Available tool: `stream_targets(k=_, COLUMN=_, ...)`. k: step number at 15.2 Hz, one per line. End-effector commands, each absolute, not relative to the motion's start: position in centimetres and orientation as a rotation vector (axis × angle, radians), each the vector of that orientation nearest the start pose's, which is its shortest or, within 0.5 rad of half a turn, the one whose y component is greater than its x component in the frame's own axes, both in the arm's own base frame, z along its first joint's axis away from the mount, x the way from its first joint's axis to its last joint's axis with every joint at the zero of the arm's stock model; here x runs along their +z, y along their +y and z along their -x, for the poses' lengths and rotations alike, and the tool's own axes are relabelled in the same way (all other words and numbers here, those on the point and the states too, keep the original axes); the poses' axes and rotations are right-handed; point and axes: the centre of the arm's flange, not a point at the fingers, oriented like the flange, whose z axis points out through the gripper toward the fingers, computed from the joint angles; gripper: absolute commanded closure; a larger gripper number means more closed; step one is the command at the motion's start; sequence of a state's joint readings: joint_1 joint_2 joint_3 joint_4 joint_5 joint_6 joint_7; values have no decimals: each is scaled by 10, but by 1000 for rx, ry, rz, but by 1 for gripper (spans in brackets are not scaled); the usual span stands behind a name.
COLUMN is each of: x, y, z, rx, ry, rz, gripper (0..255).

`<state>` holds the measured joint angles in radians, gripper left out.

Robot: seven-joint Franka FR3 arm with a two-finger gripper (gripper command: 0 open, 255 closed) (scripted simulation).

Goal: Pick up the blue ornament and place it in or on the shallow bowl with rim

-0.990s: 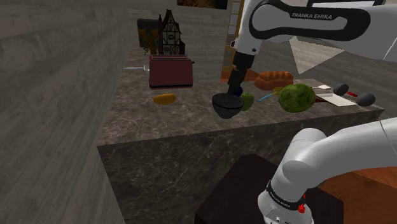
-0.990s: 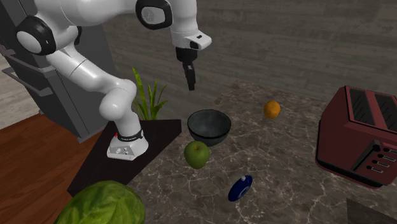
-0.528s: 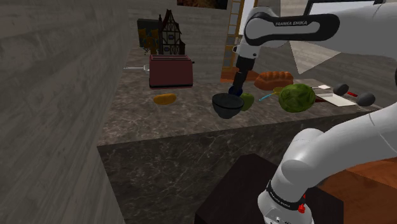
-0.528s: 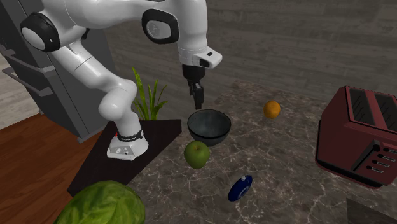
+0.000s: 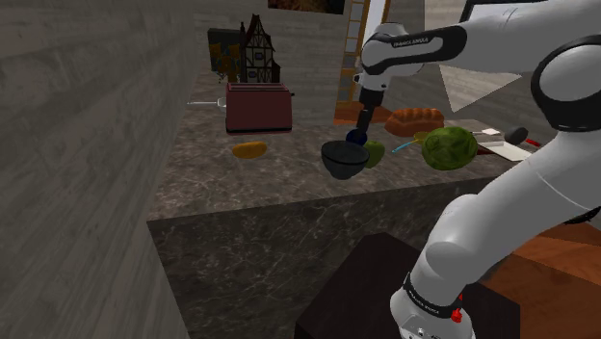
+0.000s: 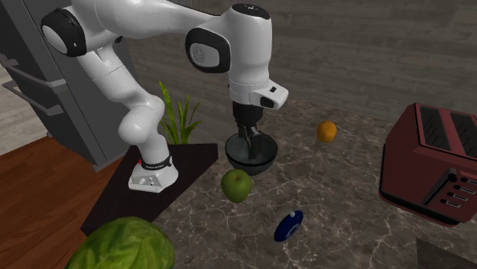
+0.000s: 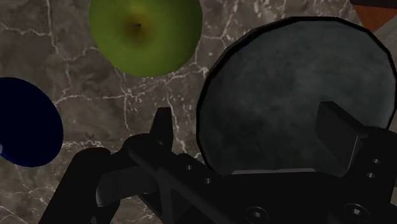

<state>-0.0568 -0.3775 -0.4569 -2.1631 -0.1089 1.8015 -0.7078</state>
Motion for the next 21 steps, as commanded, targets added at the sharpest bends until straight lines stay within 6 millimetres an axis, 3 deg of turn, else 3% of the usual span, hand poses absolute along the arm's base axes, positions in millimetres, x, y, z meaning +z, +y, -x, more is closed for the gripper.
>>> stream_targets(k=1, x=522, y=-269, z=-389, rx=-18, ry=-407, rz=3068, gripper=0)
stream_targets(k=15, x=482, y=-424, z=-461, rx=49, ry=-549, rz=3114, gripper=0)
stream_targets(k=21, x=450, y=-425, z=-460, rx=49, ry=-549, rz=3114, gripper=0)
